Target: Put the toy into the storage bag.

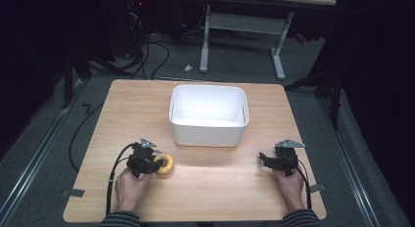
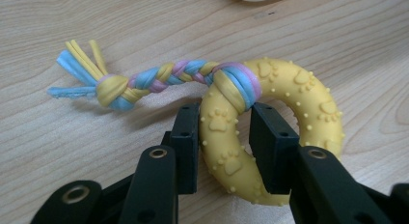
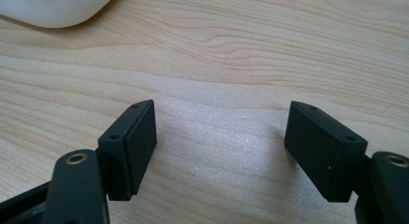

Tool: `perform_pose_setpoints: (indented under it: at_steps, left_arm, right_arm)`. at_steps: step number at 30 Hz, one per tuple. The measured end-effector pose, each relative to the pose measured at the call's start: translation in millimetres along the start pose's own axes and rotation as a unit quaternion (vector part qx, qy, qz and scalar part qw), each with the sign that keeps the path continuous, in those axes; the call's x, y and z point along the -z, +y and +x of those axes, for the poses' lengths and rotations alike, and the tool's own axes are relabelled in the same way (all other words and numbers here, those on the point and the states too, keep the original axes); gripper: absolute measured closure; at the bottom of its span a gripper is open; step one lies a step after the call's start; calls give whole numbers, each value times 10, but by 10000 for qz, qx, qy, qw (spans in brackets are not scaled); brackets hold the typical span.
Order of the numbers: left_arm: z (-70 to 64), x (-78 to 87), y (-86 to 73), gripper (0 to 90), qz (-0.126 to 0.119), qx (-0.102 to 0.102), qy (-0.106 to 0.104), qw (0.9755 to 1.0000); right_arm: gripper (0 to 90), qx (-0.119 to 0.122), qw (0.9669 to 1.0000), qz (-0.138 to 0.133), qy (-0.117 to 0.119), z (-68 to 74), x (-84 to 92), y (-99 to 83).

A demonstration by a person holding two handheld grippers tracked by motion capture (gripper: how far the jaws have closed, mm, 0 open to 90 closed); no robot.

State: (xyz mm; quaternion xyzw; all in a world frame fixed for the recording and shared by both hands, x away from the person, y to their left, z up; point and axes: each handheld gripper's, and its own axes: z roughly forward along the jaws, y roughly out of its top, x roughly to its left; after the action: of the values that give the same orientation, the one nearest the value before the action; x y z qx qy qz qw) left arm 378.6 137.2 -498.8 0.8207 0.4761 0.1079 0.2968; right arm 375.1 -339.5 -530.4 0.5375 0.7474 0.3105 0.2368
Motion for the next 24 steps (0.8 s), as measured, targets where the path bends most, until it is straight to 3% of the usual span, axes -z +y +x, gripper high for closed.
perform_pose_setpoints:
  at_steps: [8, 11, 24]
  left_arm:
    - [66, 140, -17, 646, -119, 91, 47, 9999]
    - [72, 191, -2, 646, -97, 39, 124, 9999]
    - [69, 512, 170, 647, -373, 63, 181, 9991]
  right_arm:
    - [271, 4, 10000, 2, 1, 1, 0, 0]
    - [271, 10, 10000, -1, 4, 1, 0, 0]
    - [270, 30, 10000, 2, 21, 4, 1, -1]
